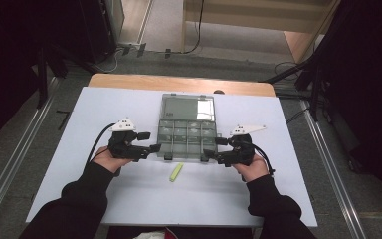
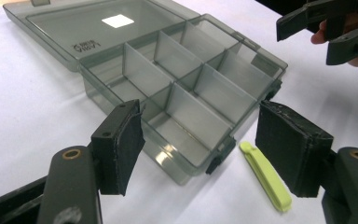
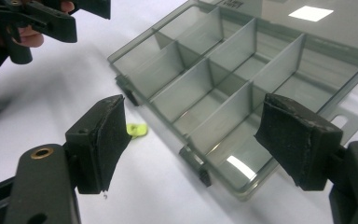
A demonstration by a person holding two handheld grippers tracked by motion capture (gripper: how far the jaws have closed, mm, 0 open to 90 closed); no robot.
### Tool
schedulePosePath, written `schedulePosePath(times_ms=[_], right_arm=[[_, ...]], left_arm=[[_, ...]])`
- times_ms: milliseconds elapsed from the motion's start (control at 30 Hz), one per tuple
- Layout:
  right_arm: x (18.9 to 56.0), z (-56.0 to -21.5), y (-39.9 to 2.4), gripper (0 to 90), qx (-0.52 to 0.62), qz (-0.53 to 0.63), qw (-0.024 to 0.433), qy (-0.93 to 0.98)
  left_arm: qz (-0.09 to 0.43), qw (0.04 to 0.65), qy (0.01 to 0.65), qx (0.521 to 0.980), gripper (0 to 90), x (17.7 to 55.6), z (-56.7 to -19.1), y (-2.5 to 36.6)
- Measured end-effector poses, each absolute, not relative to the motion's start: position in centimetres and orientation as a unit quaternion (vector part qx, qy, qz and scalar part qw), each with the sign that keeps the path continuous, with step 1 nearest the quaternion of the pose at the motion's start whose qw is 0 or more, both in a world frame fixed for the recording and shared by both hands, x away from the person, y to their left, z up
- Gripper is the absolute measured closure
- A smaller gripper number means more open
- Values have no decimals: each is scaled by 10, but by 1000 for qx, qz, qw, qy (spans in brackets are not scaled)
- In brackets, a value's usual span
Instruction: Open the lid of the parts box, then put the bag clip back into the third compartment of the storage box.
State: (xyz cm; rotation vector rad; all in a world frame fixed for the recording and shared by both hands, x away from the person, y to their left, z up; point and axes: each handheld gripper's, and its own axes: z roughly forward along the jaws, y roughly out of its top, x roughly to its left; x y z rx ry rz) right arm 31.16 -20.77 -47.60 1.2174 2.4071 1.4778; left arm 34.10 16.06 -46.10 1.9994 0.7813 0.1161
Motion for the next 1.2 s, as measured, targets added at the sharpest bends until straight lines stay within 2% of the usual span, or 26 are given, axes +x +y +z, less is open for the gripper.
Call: schedulePosePath(times_ms=[367,467,1133,1200], right_arm=[[296,-477,-210,241,388,478,23,787],[292,-477,-210,241,388,477,19,788],[270,-482,-206,240,371,467,4,803],[268,-482,-205,241,372,465,2,803]], left_arm=[[44,462,315,828,311,325,-467,171],[29,466,316,826,311,321,-467,173],[31,447,298,842,310,296,-471,188],[29,446,299,843,279,295,-472,189]])
